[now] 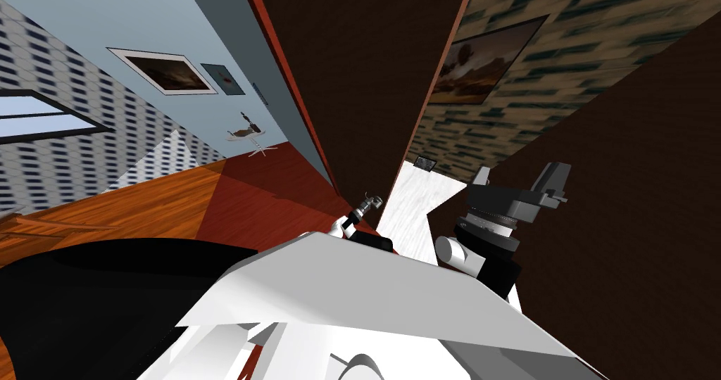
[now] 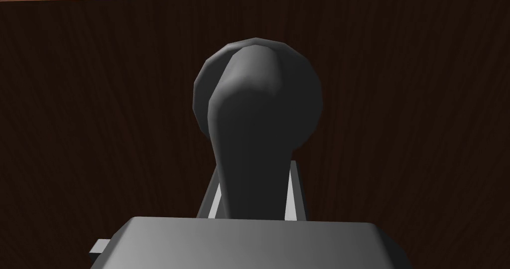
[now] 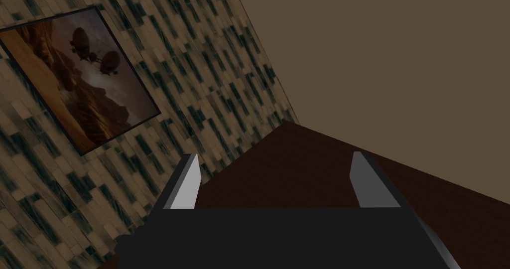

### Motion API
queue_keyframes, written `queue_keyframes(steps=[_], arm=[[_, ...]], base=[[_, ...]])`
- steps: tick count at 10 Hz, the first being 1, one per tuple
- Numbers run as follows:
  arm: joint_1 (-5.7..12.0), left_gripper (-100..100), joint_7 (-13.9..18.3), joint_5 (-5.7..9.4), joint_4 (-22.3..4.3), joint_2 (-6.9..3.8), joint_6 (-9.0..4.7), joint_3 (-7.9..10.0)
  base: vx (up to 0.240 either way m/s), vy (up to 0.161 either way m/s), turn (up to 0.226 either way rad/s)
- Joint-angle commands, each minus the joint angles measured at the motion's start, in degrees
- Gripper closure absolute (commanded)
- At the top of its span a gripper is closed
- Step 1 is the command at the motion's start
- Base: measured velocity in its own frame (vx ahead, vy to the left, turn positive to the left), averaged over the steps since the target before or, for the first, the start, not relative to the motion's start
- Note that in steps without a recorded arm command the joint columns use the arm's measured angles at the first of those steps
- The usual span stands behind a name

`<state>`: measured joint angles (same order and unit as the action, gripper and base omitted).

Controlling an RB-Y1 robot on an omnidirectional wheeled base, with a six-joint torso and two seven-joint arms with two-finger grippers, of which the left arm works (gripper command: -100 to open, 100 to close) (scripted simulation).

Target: Push the door open

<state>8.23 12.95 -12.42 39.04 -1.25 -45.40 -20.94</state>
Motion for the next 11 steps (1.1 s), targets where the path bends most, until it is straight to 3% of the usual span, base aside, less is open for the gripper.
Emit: queue_keyframes(steps=[1,4,5,11], arm=[[-0.18,100,0.0,-0.03,-0.1,-0.04,-0.03,-0.06],[-0.18,100,0.0,-0.03,-0.1,-0.04,-0.03,-0.06],[0.09,100,-0.4,0.37,-0.1,-0.38,0.09,0.74],[0.18,100,-1.9,1.77,-0.5,-1.40,0.14,3.55]], base=[[-0.009,0.011,-0.018],[0.000,0.000,0.000],[0.085,-0.073,0.016],[0.126,-0.131,0.039]])
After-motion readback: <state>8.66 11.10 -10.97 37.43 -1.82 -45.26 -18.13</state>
